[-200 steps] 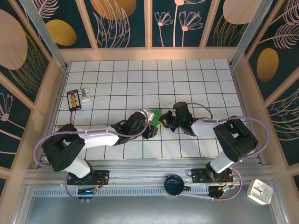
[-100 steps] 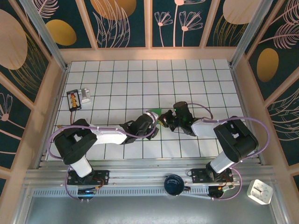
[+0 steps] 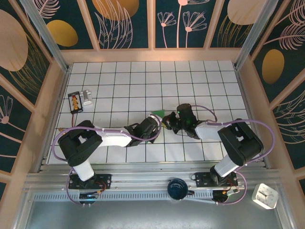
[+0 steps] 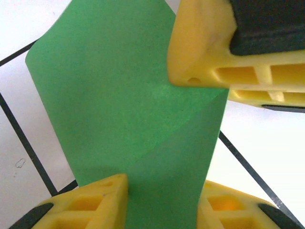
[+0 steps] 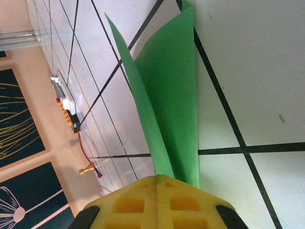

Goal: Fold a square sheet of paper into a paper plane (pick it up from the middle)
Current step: Fold the wing for the fifth time at the center of the table.

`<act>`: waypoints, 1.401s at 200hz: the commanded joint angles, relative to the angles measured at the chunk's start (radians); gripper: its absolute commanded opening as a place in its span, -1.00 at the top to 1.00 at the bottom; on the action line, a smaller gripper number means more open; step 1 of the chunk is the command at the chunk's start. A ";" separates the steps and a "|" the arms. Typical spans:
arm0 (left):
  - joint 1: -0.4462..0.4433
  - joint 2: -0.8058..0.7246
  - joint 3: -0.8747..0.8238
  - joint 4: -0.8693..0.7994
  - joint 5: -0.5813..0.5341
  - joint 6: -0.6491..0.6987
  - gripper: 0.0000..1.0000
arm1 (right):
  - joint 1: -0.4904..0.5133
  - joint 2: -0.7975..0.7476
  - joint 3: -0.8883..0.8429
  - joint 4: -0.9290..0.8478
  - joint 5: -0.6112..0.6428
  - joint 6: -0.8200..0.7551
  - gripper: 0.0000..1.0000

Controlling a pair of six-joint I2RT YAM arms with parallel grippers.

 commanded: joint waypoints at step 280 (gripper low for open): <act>0.005 -0.085 -0.126 0.164 0.076 -0.092 1.00 | -0.069 -0.161 -0.033 -0.115 0.071 -0.107 0.53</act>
